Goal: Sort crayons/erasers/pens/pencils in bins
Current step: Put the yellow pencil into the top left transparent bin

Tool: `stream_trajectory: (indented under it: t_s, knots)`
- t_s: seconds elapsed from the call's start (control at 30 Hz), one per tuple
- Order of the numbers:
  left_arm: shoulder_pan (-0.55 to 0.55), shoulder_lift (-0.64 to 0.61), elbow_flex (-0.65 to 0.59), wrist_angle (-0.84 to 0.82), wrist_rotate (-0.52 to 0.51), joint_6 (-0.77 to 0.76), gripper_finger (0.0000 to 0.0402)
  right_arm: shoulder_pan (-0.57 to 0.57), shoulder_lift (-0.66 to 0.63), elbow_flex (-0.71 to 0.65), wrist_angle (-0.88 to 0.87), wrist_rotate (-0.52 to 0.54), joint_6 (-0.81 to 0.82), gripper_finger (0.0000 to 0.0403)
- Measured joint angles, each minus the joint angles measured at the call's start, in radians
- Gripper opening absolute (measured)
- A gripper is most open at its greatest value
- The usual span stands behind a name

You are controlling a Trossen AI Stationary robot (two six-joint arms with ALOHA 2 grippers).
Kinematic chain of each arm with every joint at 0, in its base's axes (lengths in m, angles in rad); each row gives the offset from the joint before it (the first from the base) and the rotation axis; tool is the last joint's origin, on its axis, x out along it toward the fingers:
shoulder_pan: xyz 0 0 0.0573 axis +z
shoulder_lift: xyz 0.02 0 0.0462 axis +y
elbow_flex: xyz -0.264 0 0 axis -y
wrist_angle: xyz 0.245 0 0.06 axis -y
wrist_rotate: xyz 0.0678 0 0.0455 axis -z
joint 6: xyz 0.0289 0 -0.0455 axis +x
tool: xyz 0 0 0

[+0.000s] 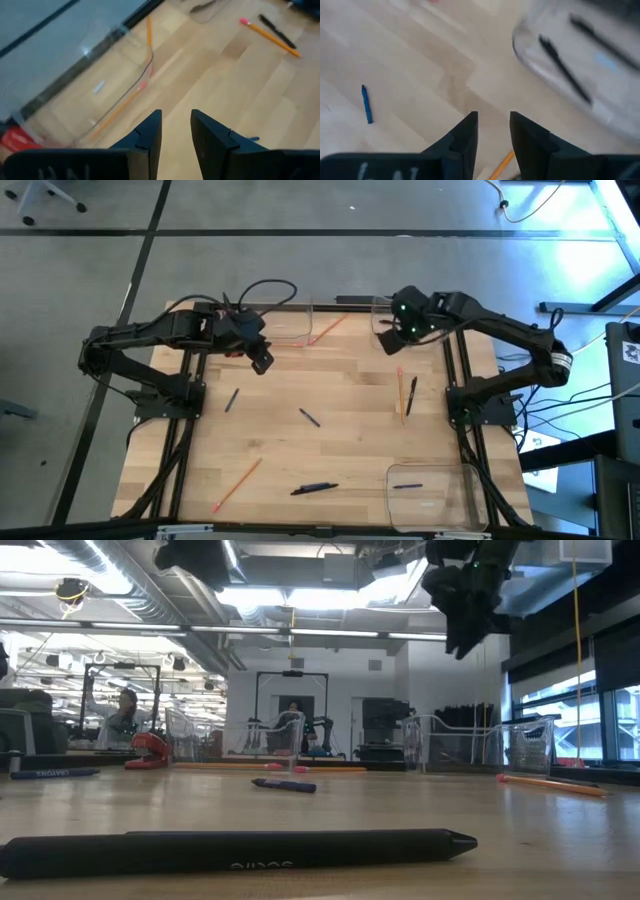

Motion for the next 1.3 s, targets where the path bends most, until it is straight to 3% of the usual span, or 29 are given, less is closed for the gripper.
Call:
stream_trajectory:
  t_s: [0.2,0.63,1.0,1.3]
  knots:
    - [0.000,0.000,0.000,-0.021,0.000,-0.004,0.0096,0.053,0.001,-0.079,-0.048,-0.008,0.228,0.0115]
    - [0.000,0.000,0.000,-0.021,0.000,0.030,0.0096,0.073,0.001,-0.317,0.038,0.001,0.442,0.0115]
    - [0.000,0.000,-0.001,-0.021,0.000,0.031,0.0096,0.037,0.001,-0.579,0.373,0.040,0.459,0.0115]
    - [0.000,0.000,-0.001,-0.020,0.000,0.032,0.0096,0.033,0.006,-0.603,0.409,0.144,0.457,0.0115]
